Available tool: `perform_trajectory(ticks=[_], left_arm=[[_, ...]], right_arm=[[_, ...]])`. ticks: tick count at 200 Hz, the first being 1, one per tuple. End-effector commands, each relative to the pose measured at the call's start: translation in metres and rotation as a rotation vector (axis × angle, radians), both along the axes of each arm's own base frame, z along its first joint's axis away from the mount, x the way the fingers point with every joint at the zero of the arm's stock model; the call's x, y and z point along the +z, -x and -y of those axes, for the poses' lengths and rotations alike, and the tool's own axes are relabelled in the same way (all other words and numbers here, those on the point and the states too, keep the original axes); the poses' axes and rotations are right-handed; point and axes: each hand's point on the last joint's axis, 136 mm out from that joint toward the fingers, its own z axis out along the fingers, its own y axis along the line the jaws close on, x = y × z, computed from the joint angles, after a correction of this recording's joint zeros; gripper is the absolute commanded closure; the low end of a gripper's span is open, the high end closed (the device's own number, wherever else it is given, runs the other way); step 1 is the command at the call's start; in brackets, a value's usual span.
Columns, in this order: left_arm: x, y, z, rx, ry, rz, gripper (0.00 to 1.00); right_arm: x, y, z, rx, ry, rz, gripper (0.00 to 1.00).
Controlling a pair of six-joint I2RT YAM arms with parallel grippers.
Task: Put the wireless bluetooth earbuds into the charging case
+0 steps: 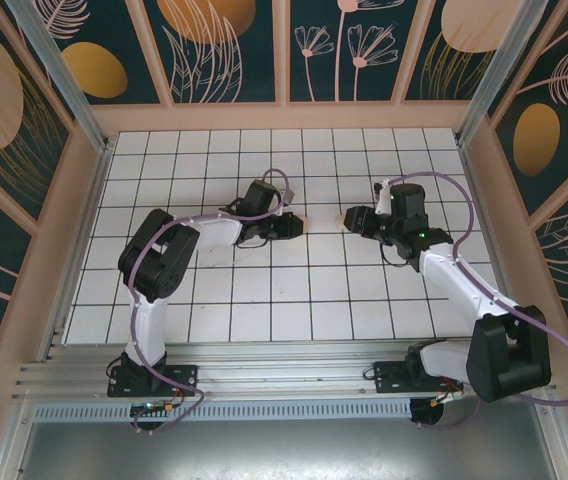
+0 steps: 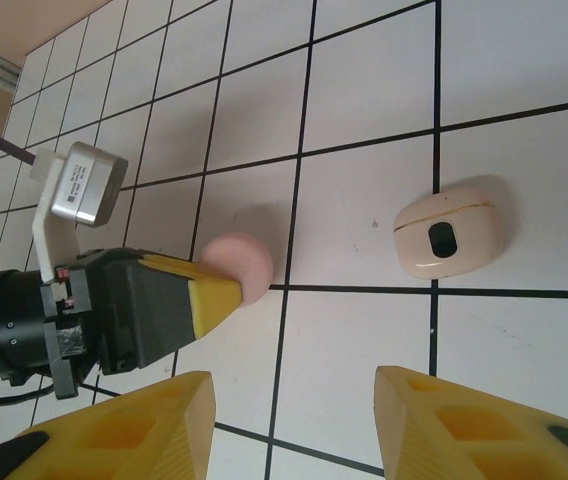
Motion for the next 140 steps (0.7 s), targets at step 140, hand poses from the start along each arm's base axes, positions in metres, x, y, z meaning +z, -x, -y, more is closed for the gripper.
perform_trajectory(ticks=[140], left_arm=[[0.007,-0.022,-0.07,0.158,-0.191,-0.003,0.53]], right_arm=[[0.018,0.003,0.034,-0.101,0.065,0.09,0.52]])
